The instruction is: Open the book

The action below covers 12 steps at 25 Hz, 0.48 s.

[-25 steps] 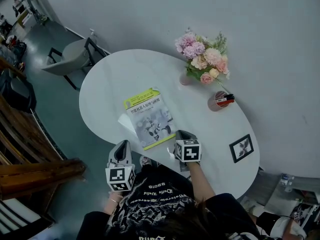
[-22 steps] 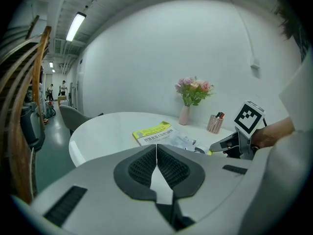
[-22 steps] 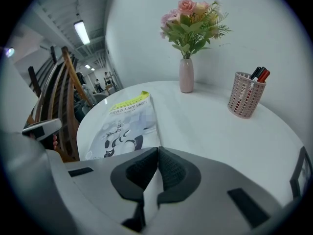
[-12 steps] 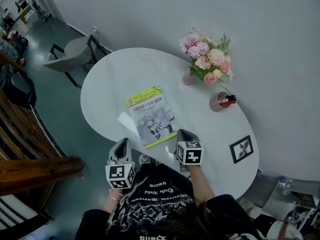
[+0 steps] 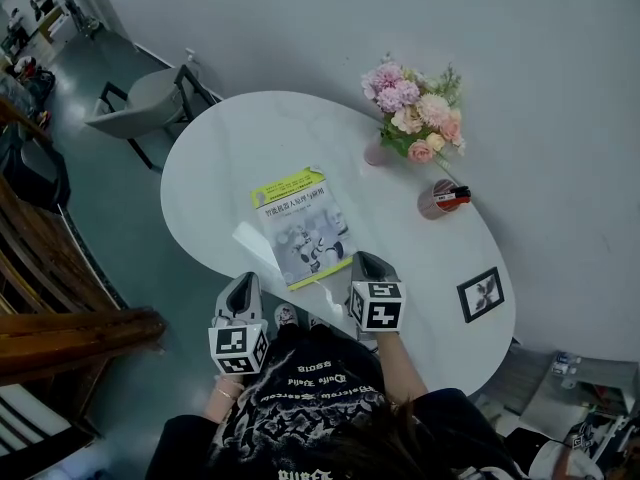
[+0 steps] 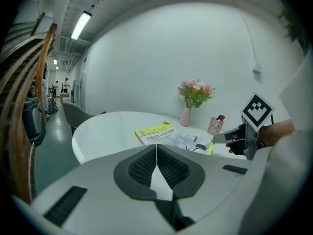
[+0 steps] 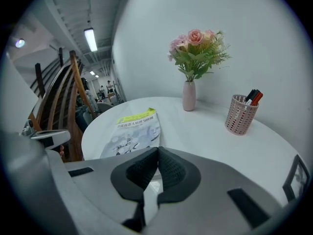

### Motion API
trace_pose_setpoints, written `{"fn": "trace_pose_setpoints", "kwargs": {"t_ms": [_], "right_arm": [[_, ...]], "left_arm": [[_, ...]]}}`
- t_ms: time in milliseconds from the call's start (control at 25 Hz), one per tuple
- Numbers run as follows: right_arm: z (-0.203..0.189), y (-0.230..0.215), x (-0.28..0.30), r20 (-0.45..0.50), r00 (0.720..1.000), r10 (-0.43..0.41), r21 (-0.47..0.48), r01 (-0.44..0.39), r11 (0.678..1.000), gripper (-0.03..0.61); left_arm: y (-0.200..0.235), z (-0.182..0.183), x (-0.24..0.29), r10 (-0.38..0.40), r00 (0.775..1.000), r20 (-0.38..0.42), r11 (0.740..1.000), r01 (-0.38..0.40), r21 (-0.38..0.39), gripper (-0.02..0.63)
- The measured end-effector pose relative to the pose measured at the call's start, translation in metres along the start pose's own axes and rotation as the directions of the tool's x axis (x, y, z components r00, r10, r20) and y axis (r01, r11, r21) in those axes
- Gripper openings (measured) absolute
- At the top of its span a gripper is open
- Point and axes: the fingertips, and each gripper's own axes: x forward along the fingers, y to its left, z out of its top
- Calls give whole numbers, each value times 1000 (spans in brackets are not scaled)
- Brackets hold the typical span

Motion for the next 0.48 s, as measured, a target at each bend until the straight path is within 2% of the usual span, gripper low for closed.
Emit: {"fn": "trace_pose_setpoints", "kwargs": {"t_ms": [480], "right_arm": [[22,41,-17,78,994,82,-49,-79,996,27]], "left_arm": [[-1,-1,-9,0,1000,16,1000,0,-1,25]]}}
